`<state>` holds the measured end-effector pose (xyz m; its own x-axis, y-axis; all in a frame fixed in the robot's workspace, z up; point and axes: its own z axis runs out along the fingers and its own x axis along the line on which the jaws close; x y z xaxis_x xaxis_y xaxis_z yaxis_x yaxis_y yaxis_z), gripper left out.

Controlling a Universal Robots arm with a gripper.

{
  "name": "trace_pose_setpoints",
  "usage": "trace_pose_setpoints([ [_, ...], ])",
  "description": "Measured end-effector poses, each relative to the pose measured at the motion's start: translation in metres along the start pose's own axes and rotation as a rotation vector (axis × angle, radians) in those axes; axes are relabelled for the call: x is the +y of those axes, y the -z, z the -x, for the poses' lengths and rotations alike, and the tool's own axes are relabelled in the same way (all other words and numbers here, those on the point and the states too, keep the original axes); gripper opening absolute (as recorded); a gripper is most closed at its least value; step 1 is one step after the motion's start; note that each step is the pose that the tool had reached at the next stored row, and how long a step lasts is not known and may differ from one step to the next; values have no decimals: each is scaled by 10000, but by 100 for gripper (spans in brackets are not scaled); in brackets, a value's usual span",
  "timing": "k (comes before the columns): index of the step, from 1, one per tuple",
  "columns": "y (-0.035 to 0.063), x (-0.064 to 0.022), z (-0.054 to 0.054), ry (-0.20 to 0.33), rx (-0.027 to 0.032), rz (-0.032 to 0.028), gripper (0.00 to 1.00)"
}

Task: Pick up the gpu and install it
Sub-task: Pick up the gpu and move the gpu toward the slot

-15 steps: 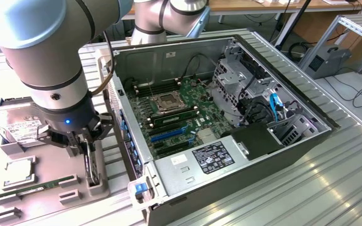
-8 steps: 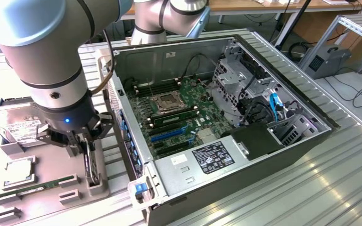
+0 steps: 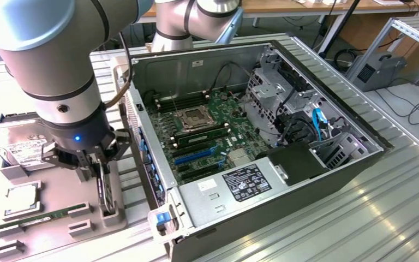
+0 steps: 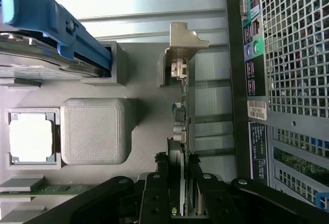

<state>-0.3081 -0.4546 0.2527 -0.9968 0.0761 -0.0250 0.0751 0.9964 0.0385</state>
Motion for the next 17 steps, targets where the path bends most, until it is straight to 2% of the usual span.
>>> trace_pose_setpoints([
  [17,77,3,2,0,1,0,26],
])
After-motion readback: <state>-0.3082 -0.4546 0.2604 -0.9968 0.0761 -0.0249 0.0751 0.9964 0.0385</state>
